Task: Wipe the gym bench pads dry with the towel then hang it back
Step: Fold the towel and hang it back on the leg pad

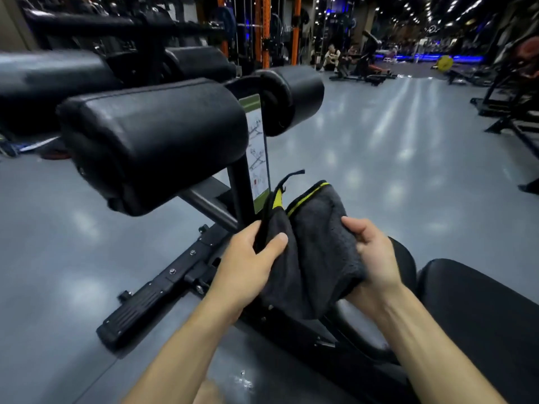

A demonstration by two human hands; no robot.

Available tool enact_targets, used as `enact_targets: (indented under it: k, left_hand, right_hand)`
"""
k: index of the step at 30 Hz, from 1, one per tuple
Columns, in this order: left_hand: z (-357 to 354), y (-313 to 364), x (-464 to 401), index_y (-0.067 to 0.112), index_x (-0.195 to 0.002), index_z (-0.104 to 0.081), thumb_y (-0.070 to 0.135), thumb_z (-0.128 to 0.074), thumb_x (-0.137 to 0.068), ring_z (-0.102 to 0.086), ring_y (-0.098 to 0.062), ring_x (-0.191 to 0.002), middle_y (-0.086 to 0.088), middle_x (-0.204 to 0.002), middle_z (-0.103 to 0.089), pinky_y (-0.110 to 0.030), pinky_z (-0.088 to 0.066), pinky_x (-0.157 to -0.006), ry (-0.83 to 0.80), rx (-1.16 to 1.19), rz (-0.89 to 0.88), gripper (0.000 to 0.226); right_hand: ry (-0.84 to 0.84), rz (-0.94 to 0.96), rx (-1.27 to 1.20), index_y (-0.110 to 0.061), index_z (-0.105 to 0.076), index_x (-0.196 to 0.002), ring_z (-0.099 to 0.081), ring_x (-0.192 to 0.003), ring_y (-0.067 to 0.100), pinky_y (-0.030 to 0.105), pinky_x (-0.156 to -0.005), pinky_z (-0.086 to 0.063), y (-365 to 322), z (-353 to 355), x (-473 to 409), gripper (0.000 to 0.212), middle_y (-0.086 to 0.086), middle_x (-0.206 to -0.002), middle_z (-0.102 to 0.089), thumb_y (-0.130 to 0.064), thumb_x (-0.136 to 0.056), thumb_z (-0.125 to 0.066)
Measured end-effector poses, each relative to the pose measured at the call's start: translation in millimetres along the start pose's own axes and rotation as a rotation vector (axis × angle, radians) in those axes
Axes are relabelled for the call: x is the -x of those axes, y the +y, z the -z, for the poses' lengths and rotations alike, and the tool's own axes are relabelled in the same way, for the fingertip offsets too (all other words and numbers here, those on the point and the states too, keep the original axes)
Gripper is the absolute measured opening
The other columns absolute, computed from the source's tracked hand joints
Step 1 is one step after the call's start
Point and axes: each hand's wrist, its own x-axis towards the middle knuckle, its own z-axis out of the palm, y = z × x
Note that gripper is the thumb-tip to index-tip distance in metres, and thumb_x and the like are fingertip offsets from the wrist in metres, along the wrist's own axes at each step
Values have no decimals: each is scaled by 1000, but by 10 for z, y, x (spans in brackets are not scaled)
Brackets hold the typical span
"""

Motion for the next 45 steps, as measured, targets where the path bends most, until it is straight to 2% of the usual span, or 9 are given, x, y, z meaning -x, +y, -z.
enact_targets:
  k: [2,6,11,18,22,25,36,41,45]
  left_hand:
    - [-57,-150,-335,30,-130,-64,68,-69,-83,-65,-13,-121,11,-128,-70,-48,-53,-102,19,-69,-13,61]
    - [-270,-233,-835,30,-104,-74,38,-69,-95,-72,-2,-96,18,-99,-77,-33,-57,-83,6,-152,-74,13]
    - [-304,91,-939,28,-99,-76,40,-70,-94,-73,-6,-89,17,-91,-77,-40,-60,-79,26,-280,4,14]
    - [29,1656,-858,41,-101,-74,34,-69,-95,-65,13,-94,36,-95,-71,-12,-48,-82,-149,-369,28,10]
    - [288,2633,-911,35,-104,-74,36,-69,-96,-70,2,-93,22,-96,-75,-28,-56,-85,-302,-330,126,10]
    - [506,3246,-931,33,-100,-74,38,-68,-96,-70,-4,-88,14,-93,-75,-33,-55,-81,-333,-358,156,9]
    - [1183,4662,-836,25,-99,-71,49,-66,-92,-67,-20,-87,1,-90,-71,-50,-54,-83,-277,-451,180,26]
    - [1265,5032,-728,28,-106,-72,53,-66,-90,-69,-18,-96,4,-99,-75,-49,-54,-89,-198,-420,176,31]
    - [1303,5264,-664,22,-105,-72,50,-70,-90,-69,-19,-92,2,-96,-74,-48,-54,-86,-147,-421,131,32]
  right_hand:
    - [64,10,-46,-2,-79,-81,-75,-79,28,35,-69,-63,-121,194,-336,44,17,-91,-75,-31,-89,-47]
    - [141,-6,-56,-4,-74,-116,-69,-111,31,44,-95,-57,-267,502,-866,54,19,-122,-70,-48,-88,-57]
    - [216,-258,50,-4,-69,-128,-64,-123,34,47,-110,-45,-450,597,-924,49,20,-133,-66,-39,-95,-59]
    - [472,-406,444,-21,-50,-148,-66,-117,27,39,-90,-55,-1053,60,-409,67,8,-132,-66,-12,-85,-74]
    - [240,-173,950,-28,-63,-129,-54,-125,2,32,-112,-40,-1778,-809,-111,47,-10,-132,-60,-16,-87,-78]
    - [19,16,926,-21,-72,-104,-64,-117,13,31,-106,-47,-2262,-1546,61,17,-2,-114,-71,-13,-90,-75]
    - [-337,157,946,-18,-68,-91,-64,-108,24,54,-99,-48,-3137,-2939,-16,22,-6,-109,-65,-31,-81,-82]
    - [-525,70,931,-21,-63,-81,-50,-136,14,43,-111,-40,-3417,-3261,-72,20,-1,-141,-56,-33,-85,-78]
    - [-629,-32,814,-8,-58,-83,-58,-93,31,41,-86,-42,-3654,-3473,-124,26,20,-105,-64,-26,-88,-76]
